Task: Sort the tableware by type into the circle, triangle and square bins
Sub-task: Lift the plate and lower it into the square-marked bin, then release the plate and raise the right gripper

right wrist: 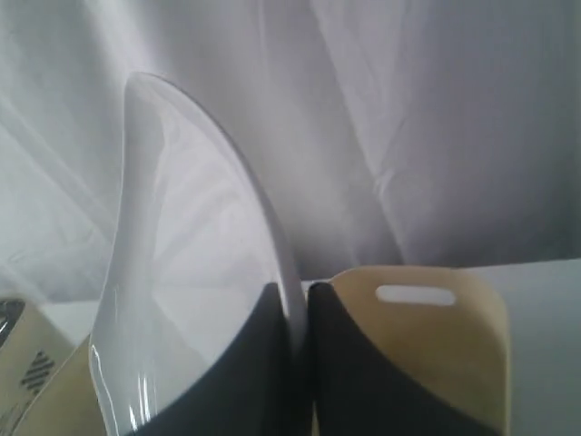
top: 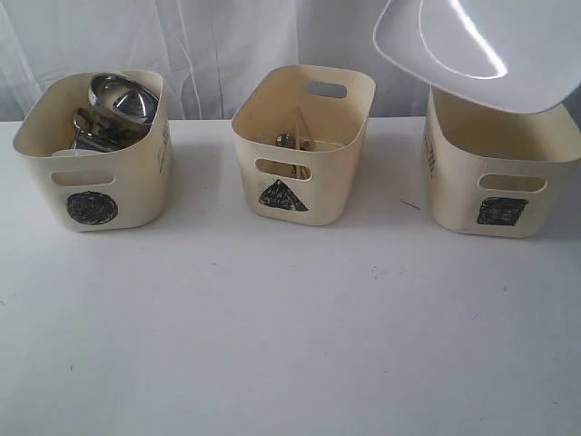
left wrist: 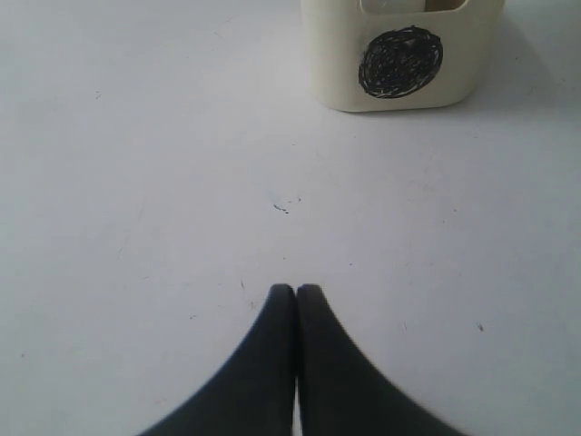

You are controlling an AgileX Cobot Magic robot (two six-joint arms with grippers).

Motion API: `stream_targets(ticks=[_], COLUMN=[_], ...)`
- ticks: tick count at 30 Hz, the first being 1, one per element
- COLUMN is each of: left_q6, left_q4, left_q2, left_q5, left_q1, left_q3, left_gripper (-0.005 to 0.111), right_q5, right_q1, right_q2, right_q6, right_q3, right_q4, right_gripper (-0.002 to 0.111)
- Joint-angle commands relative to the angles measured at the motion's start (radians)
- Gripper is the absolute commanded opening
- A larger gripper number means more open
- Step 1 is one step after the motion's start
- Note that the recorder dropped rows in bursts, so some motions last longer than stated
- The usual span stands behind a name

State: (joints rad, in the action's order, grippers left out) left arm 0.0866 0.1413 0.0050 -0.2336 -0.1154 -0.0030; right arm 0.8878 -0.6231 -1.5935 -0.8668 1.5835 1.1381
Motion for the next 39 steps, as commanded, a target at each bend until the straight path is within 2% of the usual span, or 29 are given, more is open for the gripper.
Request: stream_targets(ticks=[1, 10, 19, 29, 39], left_q6=[-0.001, -0.001, -0.001, -0.001, -0.001], left_q4=[0.007, 0.007, 0.007, 0.007, 0.007], left_q2=[-0.005, -0.005, -0.005, -0.005, -0.005], left_q5=[0.001, 0.001, 0.001, 0.001, 0.001], left_q1=[-0.001, -0.001, -0.001, -0.001, -0.001], left_q3=[0.003, 0.003, 0.003, 0.003, 0.003], left_gripper=[0.001, 0.001, 0.001, 0.001, 0.001], right_q5=[-0.173, -0.324, -0.378, -0.487, -0.469], right_q1=[-0.007, -0.007, 0.0, 0.132, 0.18], right_q2=[-0.006, -0.088, -0.147, -0.222, -0.232], right_q6=[-0.03, -0.057, -0.16, -0.23, -0.23], right_q3=[0.014, 0.014, 0.014, 0.014, 0.014], right_q4=[0.052, -0.067, -0.07, -0.107, -0.168], right_gripper=[0.0, 0.0, 0.0, 0.0, 0.0])
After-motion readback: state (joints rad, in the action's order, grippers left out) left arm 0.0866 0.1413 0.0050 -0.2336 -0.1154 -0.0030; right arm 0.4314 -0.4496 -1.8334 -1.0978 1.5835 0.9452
